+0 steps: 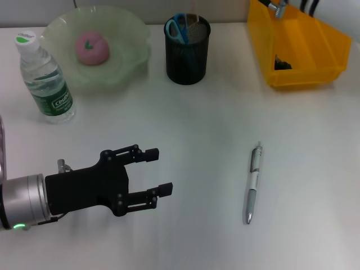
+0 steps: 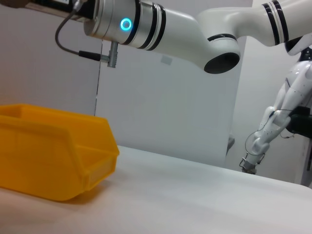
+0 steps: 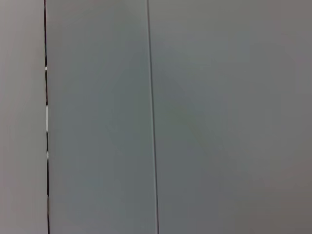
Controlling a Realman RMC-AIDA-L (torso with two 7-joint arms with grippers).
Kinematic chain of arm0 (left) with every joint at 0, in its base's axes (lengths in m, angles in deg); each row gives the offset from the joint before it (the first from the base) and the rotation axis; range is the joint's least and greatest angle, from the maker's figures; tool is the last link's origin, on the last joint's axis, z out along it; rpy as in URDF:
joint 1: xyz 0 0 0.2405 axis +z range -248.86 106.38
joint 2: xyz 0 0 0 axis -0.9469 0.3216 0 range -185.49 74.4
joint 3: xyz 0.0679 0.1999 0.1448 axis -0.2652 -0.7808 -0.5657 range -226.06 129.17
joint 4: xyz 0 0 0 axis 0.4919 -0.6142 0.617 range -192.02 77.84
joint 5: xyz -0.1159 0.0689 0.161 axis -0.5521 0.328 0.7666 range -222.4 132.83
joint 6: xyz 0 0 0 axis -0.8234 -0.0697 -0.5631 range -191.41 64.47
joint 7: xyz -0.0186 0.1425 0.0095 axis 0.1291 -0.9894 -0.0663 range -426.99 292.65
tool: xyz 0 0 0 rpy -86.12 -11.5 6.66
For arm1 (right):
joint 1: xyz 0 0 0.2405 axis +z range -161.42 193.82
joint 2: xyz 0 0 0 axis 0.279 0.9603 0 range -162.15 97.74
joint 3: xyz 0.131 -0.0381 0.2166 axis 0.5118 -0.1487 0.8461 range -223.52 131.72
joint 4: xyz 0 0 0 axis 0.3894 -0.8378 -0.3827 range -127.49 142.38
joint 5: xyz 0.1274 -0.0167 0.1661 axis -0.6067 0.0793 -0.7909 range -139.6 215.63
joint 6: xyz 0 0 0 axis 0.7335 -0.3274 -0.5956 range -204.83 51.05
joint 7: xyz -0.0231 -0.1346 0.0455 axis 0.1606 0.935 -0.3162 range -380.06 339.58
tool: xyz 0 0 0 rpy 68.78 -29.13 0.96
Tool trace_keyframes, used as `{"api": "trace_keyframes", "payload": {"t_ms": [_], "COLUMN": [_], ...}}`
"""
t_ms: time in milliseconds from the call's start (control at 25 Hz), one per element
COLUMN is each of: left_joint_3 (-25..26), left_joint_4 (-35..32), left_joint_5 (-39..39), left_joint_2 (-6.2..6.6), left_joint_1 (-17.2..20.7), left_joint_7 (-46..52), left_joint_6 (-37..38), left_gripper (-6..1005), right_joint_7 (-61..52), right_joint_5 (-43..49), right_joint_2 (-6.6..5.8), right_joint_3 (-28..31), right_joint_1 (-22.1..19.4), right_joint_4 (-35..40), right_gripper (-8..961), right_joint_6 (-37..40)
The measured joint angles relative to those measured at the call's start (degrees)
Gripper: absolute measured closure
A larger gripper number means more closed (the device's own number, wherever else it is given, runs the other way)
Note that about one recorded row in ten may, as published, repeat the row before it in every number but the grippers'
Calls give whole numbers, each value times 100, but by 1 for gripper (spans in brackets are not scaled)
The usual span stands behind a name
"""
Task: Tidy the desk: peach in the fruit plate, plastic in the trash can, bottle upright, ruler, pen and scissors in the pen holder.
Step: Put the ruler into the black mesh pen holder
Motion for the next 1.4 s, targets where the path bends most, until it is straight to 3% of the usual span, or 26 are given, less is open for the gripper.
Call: {"api": "trace_keyframes", "payload": {"t_ms": [960, 1160, 1400], "left_joint_3": [-6, -15, -15], "left_joint_4": [73, 78, 79], "left_joint_5": [0, 0, 12], "left_joint_2": [-8, -15, -14], "left_joint_1": [129, 173, 198], "left_joint_7": [-10, -10, -13], "left_joint_6": [214, 215, 215], "left_gripper": [257, 257, 257], "right_joint_7": [326, 316, 221], "right_joint_5": [35, 28, 12], "right_joint_2": [12, 12, 12], "right_joint_3": [-22, -131, -171], "right_joint_1": [325, 340, 338], "right_joint_4": [-190, -193, -189], "right_gripper": [570, 398, 332], "right_joint_6": [-579, -630, -635]}}
